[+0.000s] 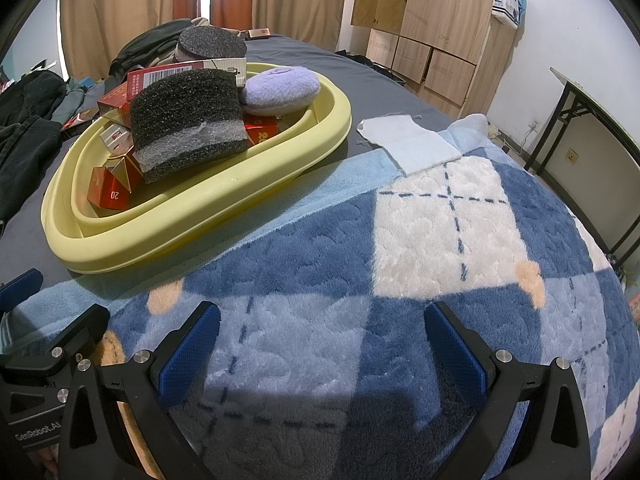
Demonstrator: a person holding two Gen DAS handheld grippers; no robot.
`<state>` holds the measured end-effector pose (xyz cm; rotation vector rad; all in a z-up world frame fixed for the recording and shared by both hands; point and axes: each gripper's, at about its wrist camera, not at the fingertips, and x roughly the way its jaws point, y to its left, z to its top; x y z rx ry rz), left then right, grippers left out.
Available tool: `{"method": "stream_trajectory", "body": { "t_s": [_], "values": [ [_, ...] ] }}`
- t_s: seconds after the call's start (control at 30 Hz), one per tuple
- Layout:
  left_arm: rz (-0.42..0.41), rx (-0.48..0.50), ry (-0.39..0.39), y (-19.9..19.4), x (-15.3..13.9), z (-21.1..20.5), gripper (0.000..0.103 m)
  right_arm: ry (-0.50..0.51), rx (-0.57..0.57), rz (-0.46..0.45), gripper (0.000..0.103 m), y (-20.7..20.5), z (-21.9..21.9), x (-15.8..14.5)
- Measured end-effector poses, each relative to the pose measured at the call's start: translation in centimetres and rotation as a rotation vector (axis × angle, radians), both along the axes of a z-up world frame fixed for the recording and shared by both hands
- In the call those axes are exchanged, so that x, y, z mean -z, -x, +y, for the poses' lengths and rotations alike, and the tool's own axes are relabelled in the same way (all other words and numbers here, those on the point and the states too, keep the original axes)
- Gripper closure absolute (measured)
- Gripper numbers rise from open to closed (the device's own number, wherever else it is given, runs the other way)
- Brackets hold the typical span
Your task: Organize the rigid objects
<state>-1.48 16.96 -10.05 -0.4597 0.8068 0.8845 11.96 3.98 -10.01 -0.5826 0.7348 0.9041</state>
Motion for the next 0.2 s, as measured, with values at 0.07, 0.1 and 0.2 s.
{"method": "stream_trajectory", "body": {
  "t_s": [0.07,0.1,0.2],
  "values": [
    [0.002,0.0,-0.002,-0.02,0.01,0.01,0.0,0.0,0.0,0.0,0.0,0.0,0.0,-0.01],
    [0.002,0.0,-0.003,-0.08,0.01,-0.04,0.0,0.0,0.0,0.0,0.0,0.01,0.0,0.0],
    [0.0,0.0,0.0,-0.16,0.01,-0.12,0.0,0.0,0.0,0.0,0.0,-0.01,-0.02,-0.02]
  ]
}}
